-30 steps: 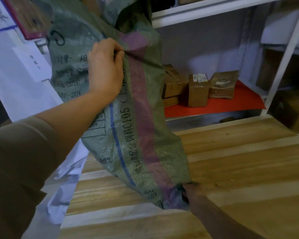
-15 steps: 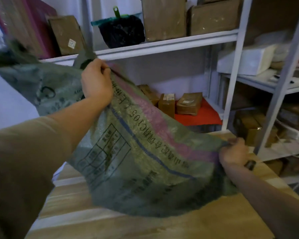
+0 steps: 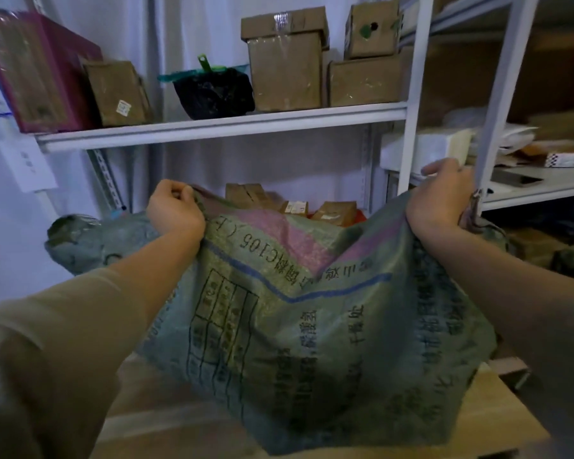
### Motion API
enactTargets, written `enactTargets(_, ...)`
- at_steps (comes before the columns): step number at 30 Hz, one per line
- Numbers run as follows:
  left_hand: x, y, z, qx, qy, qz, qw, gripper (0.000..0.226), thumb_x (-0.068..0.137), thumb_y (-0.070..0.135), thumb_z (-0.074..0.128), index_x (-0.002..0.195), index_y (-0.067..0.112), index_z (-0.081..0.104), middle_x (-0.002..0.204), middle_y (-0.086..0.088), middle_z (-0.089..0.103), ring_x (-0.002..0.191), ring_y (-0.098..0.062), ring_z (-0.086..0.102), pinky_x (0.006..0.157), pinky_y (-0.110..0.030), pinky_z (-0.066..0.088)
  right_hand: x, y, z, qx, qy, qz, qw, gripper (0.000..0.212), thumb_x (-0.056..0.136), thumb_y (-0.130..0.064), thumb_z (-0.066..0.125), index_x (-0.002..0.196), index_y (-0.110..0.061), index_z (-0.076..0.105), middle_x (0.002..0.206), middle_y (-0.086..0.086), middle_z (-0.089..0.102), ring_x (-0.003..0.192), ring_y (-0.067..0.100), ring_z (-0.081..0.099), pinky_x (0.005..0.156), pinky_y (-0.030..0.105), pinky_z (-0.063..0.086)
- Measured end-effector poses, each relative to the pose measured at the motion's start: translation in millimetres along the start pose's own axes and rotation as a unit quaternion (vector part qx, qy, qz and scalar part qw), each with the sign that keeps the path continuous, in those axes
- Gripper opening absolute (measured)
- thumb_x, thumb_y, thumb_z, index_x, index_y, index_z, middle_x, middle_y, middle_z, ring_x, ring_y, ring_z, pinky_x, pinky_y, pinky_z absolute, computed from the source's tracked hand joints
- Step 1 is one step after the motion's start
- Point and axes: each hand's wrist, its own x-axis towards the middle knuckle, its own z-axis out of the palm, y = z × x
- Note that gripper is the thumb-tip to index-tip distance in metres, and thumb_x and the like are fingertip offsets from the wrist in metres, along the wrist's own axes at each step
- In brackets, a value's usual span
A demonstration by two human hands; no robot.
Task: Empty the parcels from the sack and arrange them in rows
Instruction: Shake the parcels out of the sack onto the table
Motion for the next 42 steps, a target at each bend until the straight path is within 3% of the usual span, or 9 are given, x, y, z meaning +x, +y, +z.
enactTargets(7, 13.6, -52.1, 3.1, 0.020, -0.062, -0.076, 0.995, 0.014, 0.096, 0.009, 0.055, 0.085, 0.011, 0.062, 0.091, -0.016, 0.068, 0.091, -0.032, 0.064, 0.088, -0.041, 0.053, -31.9, -31.4, 43.8, 0.014, 0.037, -0.112, 0.993, 0.030, 0.088, 0.012, 0.041, 0.109, -0.003, 0.056, 0.122, 0.021, 0.046, 0.113, 0.035, 0.044, 0.087, 0.034, 0.034)
enactTargets(11, 5.3, -89.8, -3.9, 0.218, -0.314, -0.086, 0.920, 0.006, 0.094, 0.009, 0.060, 0.094, 0.005, 0.064, 0.101, -0.018, 0.064, 0.110, -0.038, 0.062, 0.092, -0.038, 0.051, -60.3, -19.2, 83.4, -0.039, -0.043, -0.142, 0.988, 0.027, 0.086, 0.010, 0.047, 0.103, -0.008, 0.057, 0.119, 0.017, 0.046, 0.113, 0.033, 0.043, 0.094, 0.037, 0.036)
enactTargets(13, -1.4, -93.6, -5.4, 0.268, -0.401, -0.074, 0.873, 0.031, 0.086, 0.019, 0.075, 0.112, 0.015, 0.060, 0.111, -0.014, 0.061, 0.115, -0.033, 0.060, 0.096, -0.038, 0.050, -72.5, -8.4, 96.3, -0.065, -0.072, -0.132, 0.987, 0.027, 0.086, 0.010, 0.049, 0.103, -0.008, 0.058, 0.119, 0.016, 0.046, 0.114, 0.033, 0.043, 0.094, 0.037, 0.036)
enactTargets(15, -9.0, -91.1, 1.2, 0.240, -0.424, -0.024, 0.873, 0.071, 0.077, 0.031, 0.084, 0.137, 0.011, 0.052, 0.131, -0.012, 0.057, 0.124, -0.031, 0.055, 0.102, -0.037, 0.047, -78.3, -1.8, 101.4, -0.082, -0.080, -0.134, 0.984, 0.028, 0.086, 0.011, 0.050, 0.103, -0.009, 0.058, 0.119, 0.016, 0.046, 0.114, 0.033, 0.043, 0.093, 0.036, 0.036)
enactTargets(24, -114.7, -37.4, 74.6, 0.094, -0.606, 0.128, 0.780, 0.127, 0.046, 0.084, 0.073, 0.152, 0.027, 0.033, 0.156, 0.003, 0.037, 0.143, -0.018, 0.036, 0.116, -0.045, 0.035, -87.0, 8.3, 91.7, -0.063, -0.103, -0.143, 0.982, 0.036, 0.079, 0.013, 0.051, 0.105, -0.011, 0.058, 0.119, 0.013, 0.048, 0.114, 0.032, 0.045, 0.094, 0.040, 0.040)
enactTargets(26, -138.0, -27.5, 86.0, 0.087, -0.631, 0.117, 0.762, 0.119, 0.050, 0.077, 0.078, 0.149, 0.024, 0.037, 0.151, 0.001, 0.045, 0.137, -0.019, 0.044, 0.112, -0.044, 0.041, -92.0, 13.4, 86.2, -0.057, -0.119, -0.148, 0.980, 0.040, 0.076, 0.016, 0.052, 0.105, -0.011, 0.059, 0.119, 0.012, 0.048, 0.114, 0.031, 0.046, 0.094, 0.039, 0.041)
enactTargets(31, -172.1, -18.3, 101.6, 0.181, -0.522, 0.120, 0.825, 0.049, 0.076, 0.044, 0.079, 0.116, 0.022, 0.064, 0.115, -0.005, 0.069, 0.106, -0.029, 0.066, 0.088, -0.041, 0.055, -103.4, 28.2, 70.5, -0.032, -0.171, -0.144, 0.974, 0.031, 0.082, 0.009, 0.059, 0.109, -0.006, 0.060, 0.118, 0.013, 0.049, 0.112, 0.029, 0.049, 0.094, 0.036, 0.042)
enactTargets(37, -180.6, -13.8, 97.3, 0.196, -0.509, 0.195, 0.815, 0.024, 0.090, 0.035, 0.062, 0.110, 0.022, 0.055, 0.112, -0.013, 0.064, 0.104, -0.037, 0.063, 0.085, -0.046, 0.053, -141.6, 56.9, 39.5, 0.004, -0.126, -0.239, 0.963, 0.029, 0.080, 0.000, 0.061, 0.109, -0.008, 0.062, 0.116, 0.011, 0.054, 0.110, 0.028, 0.051, 0.095, 0.042, 0.044)
enactTargets(42, -181.9, -12.3, 96.4, 0.131, -0.453, 0.175, 0.864, 0.015, 0.096, 0.016, 0.054, 0.083, 0.016, 0.046, 0.096, -0.013, 0.057, 0.094, -0.034, 0.056, 0.079, -0.041, 0.046, -188.6, 96.6, 19.6, -0.060, -0.048, -0.189, 0.979, 0.030, 0.077, -0.019, 0.061, 0.106, -0.017, 0.056, 0.108, 0.007, 0.052, 0.105, 0.025, 0.043, 0.087, 0.042, 0.032)
